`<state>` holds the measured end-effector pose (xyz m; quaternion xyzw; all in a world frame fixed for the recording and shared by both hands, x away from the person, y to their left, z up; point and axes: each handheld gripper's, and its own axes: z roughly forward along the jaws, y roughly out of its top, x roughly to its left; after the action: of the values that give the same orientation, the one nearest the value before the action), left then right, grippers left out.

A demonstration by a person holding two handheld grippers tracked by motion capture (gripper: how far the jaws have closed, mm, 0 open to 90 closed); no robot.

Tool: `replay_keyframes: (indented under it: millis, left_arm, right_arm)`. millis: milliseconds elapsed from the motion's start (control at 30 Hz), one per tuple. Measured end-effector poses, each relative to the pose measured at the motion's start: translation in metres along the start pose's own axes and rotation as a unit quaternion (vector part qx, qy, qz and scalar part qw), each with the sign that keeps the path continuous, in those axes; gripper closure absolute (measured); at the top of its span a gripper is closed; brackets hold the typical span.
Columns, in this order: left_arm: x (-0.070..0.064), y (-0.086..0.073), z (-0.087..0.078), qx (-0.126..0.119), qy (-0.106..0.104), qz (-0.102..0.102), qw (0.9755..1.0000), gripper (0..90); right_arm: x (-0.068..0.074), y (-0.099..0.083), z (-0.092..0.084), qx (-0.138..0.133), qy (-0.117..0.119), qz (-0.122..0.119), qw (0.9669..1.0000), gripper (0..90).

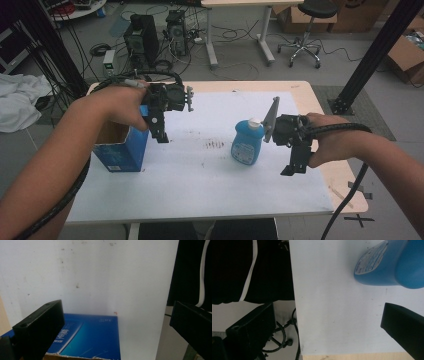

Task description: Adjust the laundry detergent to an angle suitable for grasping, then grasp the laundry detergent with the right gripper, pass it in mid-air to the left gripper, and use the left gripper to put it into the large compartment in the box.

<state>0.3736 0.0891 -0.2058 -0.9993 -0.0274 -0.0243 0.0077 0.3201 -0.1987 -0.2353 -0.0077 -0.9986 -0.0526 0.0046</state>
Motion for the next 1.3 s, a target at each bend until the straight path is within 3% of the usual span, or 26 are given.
replay_keyframes:
  millis: [167,467,1000,1167,1300]
  left_arm:
    - [-0.003,0.0,0.003,0.007,-0.002,0.0,1.0,0.1]
    - [-0.008,-0.003,0.001,-0.001,0.001,-0.003,1.0,0.1]
    - [0.0,-0.002,0.001,0.002,-0.002,0.001,1.0,0.1]
    - [-0.001,-0.001,0.002,0.001,-0.001,0.005,1.0,0.1]
    - [-0.002,-0.001,0.002,-0.003,-0.002,0.007,1.0,0.1]
  right_arm:
    - [0.0,0.003,-0.001,-0.005,0.001,-0.003,1.0,0.0]
    - [-0.001,0.005,0.004,0.001,0.004,-0.002,1.0,0.0]
    - [-0.004,0.005,0.005,-0.005,0.001,0.001,1.0,0.0]
    - [-0.004,-0.004,0.001,-0.029,-0.008,0.017,0.9994,0.0]
    - [-0.006,-0.019,0.0,-0.068,-0.026,0.046,0.9963,0.0]
